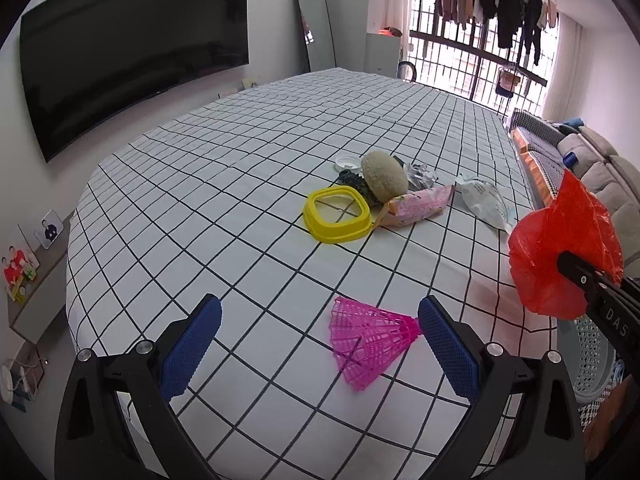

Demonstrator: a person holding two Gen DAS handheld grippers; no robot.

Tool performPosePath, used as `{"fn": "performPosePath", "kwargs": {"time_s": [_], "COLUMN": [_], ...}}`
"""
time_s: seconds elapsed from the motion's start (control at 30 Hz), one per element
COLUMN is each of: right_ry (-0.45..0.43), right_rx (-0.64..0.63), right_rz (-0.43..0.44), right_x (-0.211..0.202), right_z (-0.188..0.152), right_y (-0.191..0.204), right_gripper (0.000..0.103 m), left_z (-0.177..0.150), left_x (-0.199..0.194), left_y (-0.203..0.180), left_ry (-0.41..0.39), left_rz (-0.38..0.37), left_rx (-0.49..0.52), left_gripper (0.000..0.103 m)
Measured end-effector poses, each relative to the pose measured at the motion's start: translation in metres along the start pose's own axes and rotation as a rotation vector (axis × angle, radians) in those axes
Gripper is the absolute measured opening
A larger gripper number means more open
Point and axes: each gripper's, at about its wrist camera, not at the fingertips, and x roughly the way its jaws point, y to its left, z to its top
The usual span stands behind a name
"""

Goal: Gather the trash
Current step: 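Lift the red bag with the right tool and carry it toward the basket, then grasp the pink shuttlecock with the left tool while the right tool holds the red bag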

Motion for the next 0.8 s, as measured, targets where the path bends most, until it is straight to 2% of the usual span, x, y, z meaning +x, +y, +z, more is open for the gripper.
{"fn": "performPosePath", "kwargs": {"time_s": [0.4,0.63,0.8], "right_ry": [0.037,0.04,0.046], "right_rx": [0.095,0.139,0.163], "right_rz": [-0.069,-0.074,-0.066], "right_x": [-0.023,-0.029,-0.026], "right_z": [-0.043,-0.056,-0.058], "right_y": [-0.062,-0.082,-0.092], "right_gripper": [0.021,0.021,0.021], "left_z": [-0.015,-0.025,-0.027], "left_x": [0.005,0.017,0.038], "left_y": [-0.029,-0.04,-0.041], "left_ry": [0.037,0.078,0.125], "left_rz": [-0.021,-0.021,0.007], "left_rx": [0.037,0.067,0.066], "left_gripper": [0.097,0.097,0.097]}}
